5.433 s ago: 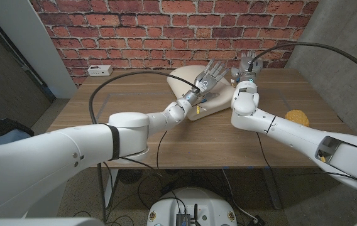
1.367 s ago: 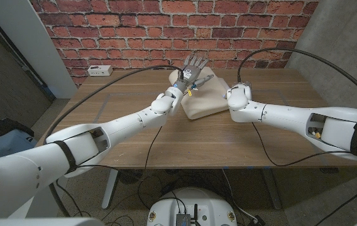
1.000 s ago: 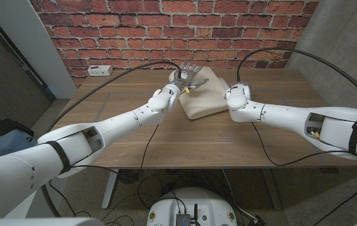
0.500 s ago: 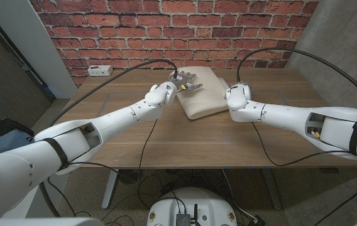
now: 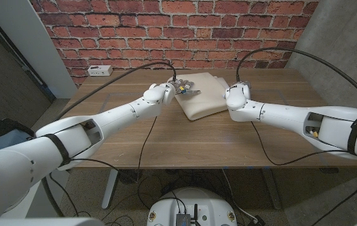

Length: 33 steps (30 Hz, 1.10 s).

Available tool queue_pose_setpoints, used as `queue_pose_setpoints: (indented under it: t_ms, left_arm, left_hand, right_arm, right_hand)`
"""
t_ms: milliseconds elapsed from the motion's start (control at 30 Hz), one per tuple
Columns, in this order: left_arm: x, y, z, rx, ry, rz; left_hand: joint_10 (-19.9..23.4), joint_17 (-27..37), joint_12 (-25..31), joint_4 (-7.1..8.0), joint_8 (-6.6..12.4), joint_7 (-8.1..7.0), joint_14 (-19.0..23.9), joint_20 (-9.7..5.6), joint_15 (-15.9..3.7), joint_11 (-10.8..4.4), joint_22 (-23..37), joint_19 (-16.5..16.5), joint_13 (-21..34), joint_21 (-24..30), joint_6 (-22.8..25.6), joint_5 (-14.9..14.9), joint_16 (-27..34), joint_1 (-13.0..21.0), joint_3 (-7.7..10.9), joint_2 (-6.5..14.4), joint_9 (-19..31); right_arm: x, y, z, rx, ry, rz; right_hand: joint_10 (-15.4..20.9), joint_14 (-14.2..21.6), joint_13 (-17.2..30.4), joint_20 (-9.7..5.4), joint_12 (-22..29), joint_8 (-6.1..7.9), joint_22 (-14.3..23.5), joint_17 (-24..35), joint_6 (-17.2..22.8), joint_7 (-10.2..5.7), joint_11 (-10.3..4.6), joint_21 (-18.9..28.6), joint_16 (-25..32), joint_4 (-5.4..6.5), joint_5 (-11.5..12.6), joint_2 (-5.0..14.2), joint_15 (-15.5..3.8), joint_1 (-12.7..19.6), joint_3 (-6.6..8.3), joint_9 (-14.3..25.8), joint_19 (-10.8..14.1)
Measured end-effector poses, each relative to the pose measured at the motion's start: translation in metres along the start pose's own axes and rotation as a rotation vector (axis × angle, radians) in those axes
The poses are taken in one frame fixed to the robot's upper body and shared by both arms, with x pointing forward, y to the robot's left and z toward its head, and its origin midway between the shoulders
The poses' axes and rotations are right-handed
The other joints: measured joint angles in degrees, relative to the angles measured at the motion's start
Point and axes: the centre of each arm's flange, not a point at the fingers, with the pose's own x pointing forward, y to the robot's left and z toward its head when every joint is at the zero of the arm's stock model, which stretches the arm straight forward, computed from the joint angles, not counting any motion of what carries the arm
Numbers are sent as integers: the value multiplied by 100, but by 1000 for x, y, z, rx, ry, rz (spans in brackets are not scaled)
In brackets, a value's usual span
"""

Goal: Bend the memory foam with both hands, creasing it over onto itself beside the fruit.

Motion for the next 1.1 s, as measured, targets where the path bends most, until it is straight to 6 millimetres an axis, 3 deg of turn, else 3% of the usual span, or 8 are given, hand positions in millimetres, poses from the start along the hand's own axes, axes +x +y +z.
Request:
queue_pose_setpoints:
  t_ms: [800, 1100]
  left_arm:
    - [-1, -40, 13, 77, -27, -66]
    - [-5, -45, 13, 111, -14, -62]
  left_hand:
    - [10, 0, 7, -8, -17, 84, 0, 0, -1, 32, 0, 0, 4, 23, -21, 54, 22, 0, -213, 0, -1]
    - [-1, 0, 0, -8, -31, 95, 0, 0, -1, 42, -1, 0, 31, 62, -33, 54, 22, -1, -261, 0, -1]
  right_arm:
    - [2, -3, 3, -4, 1, 3]
    - [1, -5, 4, -6, 3, -3]
  right_hand:
    - [1, 0, -1, 0, 23, 21, 0, 28, 1, 0, -1, 44, 0, 27, 41, 23, 0, 24, -22, 0, 0]
    - [1, 0, -1, 0, 23, 21, 0, 28, 1, 0, -1, 44, 0, 40, 41, 60, 0, 33, -41, 0, 0]
